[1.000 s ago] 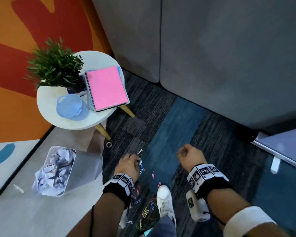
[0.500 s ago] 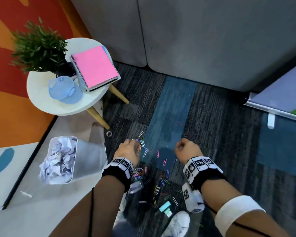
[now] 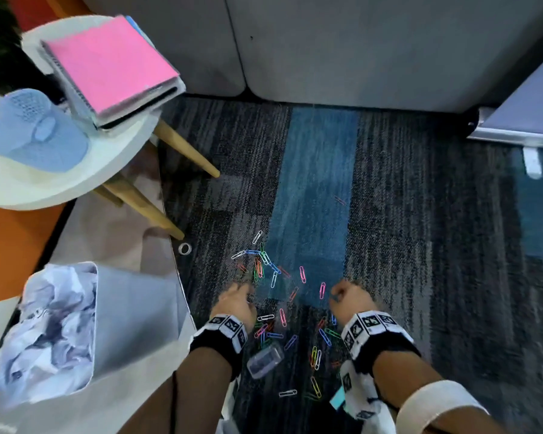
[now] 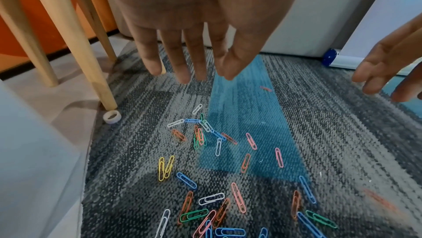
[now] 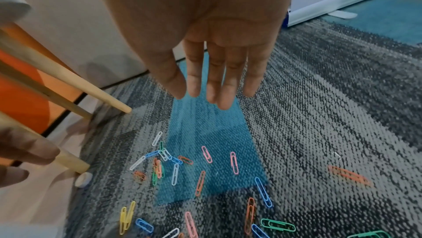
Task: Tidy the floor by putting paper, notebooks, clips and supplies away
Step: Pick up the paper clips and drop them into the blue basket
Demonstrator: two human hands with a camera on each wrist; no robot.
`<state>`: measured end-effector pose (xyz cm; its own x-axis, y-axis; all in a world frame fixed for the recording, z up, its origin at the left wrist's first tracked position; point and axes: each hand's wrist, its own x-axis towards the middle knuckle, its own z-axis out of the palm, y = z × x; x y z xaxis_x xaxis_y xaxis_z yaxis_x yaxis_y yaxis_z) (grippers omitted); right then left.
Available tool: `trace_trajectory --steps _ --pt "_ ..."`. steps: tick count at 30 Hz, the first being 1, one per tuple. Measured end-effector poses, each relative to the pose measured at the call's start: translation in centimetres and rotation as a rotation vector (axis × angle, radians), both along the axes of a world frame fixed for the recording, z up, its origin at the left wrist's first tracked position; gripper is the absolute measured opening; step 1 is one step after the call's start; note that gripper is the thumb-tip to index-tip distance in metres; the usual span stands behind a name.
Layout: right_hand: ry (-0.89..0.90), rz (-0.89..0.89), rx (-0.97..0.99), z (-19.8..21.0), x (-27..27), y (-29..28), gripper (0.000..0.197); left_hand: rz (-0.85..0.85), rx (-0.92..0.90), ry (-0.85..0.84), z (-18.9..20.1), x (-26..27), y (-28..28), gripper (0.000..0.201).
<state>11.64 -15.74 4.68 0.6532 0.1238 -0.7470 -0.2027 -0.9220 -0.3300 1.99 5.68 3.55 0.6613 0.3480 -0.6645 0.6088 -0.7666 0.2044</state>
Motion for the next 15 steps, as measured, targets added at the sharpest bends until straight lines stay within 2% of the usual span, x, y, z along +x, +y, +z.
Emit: trace_trajectory --steps 5,9,12,15 --pt "0.007 -0.028 -0.035 -9.1 -0.2 0.7 0.022 -0.030 -0.027 0.013 -8.1 0.7 0.5 0.036" --pt "-0.029 -0.037 -0.052 -16.0 0.4 1.5 0.032 -0.060 -0.058 -0.028 -14.4 1.8 0.6 0.037" --pt "-0.058 -0.050 -0.081 -19.9 0.6 2.0 0.040 -0.073 -0.073 -0.048 -18.2 2.6 0.1 0.035" --pt "-0.053 -0.065 -0.088 -22.4 0.3 2.2 0.052 -0.082 -0.077 -0.034 -20.4 3.2 -0.8 0.032"
